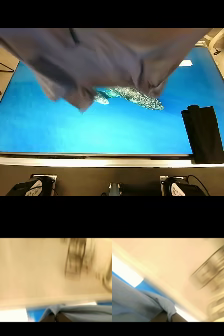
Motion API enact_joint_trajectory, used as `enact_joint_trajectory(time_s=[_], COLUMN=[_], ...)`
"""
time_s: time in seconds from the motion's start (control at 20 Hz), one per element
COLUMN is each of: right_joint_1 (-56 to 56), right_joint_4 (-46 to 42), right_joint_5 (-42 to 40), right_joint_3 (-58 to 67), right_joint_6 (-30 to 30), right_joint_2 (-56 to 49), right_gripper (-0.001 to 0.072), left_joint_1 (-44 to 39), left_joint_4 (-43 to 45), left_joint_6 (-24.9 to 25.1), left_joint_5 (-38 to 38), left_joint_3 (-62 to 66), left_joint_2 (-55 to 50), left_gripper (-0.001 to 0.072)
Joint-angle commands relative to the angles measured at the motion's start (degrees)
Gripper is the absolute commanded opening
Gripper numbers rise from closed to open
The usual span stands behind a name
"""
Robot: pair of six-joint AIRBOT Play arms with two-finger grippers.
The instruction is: Fold the shirts.
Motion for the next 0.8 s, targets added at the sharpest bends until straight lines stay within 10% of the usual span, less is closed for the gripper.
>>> enact_joint_trajectory(time_s=[0.0,0.4,0.75], right_joint_1=[0.0,0.0,0.0], right_joint_4=[-8.7,-10.7,-4.6], right_joint_5=[-8.4,15.7,34.6], right_joint_3=[6.4,6.4,0.9], right_joint_6=[2.4,6.4,7.9], right_joint_2=[11.8,10.4,-15.8], right_gripper=[0.0025,0.0025,0.0025], left_joint_1=[0.1,0.1,0.0], left_joint_4=[0.7,6.4,10.4], left_joint_6=[0.1,-2.9,-2.2], left_joint_5=[9.8,1.7,-10.9], left_joint_3=[10.8,5.1,-10.1], left_joint_2=[6.8,6.6,-7.9], left_gripper=[0.0025,0.0025,0.0026])
